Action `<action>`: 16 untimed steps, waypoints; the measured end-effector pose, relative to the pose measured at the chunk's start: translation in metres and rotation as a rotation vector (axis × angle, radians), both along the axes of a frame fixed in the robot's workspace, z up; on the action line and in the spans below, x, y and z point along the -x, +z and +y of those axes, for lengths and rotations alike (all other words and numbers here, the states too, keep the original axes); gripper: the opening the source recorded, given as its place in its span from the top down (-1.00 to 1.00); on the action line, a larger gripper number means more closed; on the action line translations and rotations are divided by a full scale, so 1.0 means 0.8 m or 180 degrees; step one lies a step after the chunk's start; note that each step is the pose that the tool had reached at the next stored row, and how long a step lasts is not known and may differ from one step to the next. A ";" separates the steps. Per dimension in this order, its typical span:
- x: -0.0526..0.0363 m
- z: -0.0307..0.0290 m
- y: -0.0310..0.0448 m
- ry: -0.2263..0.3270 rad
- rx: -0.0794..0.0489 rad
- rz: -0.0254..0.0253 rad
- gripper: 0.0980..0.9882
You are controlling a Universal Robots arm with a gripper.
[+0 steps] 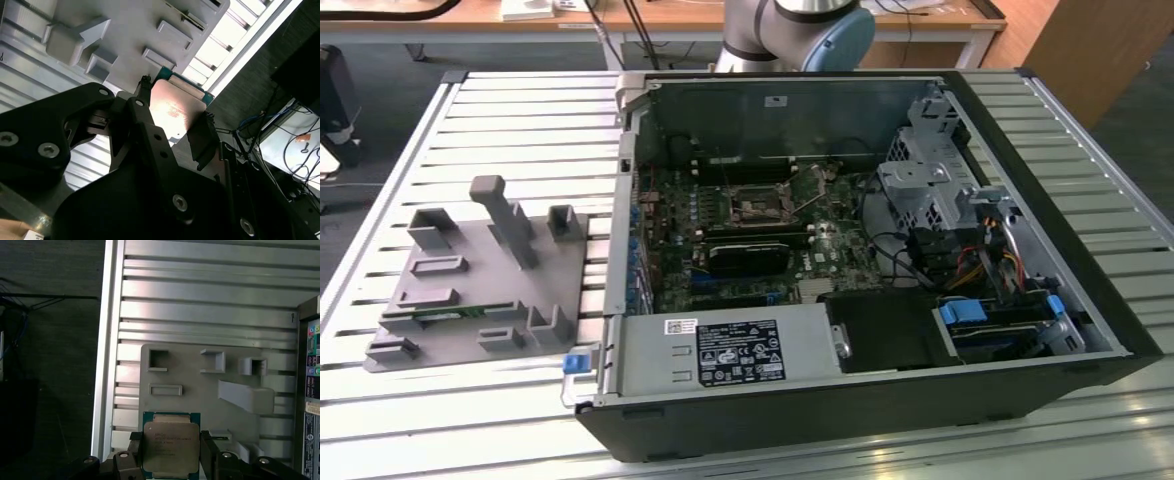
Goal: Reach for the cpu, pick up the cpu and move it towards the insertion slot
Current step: 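Pick up the cpu and move it towards the insertion slot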
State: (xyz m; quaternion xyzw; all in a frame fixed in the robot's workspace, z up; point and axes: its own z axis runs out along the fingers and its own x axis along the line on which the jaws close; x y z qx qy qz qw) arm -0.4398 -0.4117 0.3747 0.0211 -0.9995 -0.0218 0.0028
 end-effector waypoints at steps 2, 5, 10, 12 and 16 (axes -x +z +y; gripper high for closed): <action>0.000 0.0000 0.0041 0.0000 0.0000 0.0000 0.00; 0.000 0.0001 0.0099 0.0000 0.0000 0.0000 0.00; 0.000 0.0001 0.0188 0.0000 0.0000 0.0000 0.00; 0.000 0.0001 0.0223 0.0000 0.0000 0.0000 0.00; 0.000 0.0002 0.0296 0.0000 0.0000 0.0000 0.00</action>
